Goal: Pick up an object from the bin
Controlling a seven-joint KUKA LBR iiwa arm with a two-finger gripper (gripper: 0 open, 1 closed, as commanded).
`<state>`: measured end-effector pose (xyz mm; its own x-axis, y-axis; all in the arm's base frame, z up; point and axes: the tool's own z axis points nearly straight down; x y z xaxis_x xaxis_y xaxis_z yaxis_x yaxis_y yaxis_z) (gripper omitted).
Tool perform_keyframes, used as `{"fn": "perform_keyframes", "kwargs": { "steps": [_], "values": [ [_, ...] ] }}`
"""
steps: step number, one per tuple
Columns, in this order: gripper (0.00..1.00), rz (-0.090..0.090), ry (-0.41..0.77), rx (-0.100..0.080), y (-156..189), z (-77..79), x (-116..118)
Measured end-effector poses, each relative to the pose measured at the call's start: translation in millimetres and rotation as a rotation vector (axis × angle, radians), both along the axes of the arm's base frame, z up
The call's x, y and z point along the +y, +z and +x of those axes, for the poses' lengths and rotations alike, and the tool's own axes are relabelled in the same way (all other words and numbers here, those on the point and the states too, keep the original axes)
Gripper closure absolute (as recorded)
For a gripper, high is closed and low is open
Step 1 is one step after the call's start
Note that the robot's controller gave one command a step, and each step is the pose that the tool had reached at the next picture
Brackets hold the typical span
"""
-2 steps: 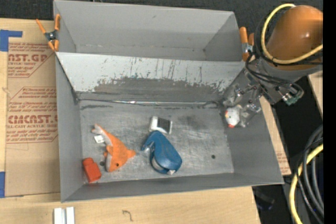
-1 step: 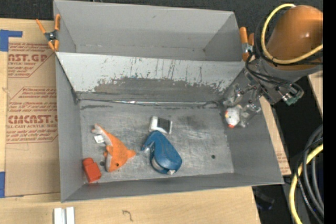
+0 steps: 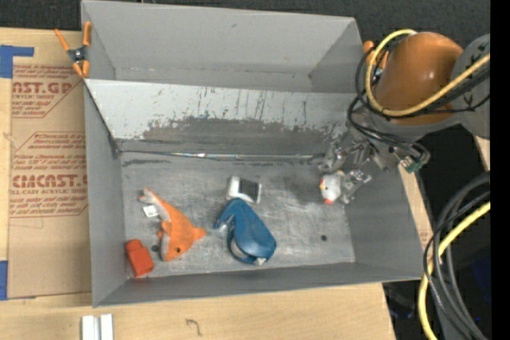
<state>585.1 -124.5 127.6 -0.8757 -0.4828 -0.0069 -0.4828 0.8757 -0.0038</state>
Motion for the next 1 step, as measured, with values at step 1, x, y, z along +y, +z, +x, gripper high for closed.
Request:
{"fn": "perform_keyframes", "kwargs": {
  "steps": [1],
  "values": [
    [1.0,0.001,0.079,0.008,185.2,-46.3,-28.8]
  ]
}}
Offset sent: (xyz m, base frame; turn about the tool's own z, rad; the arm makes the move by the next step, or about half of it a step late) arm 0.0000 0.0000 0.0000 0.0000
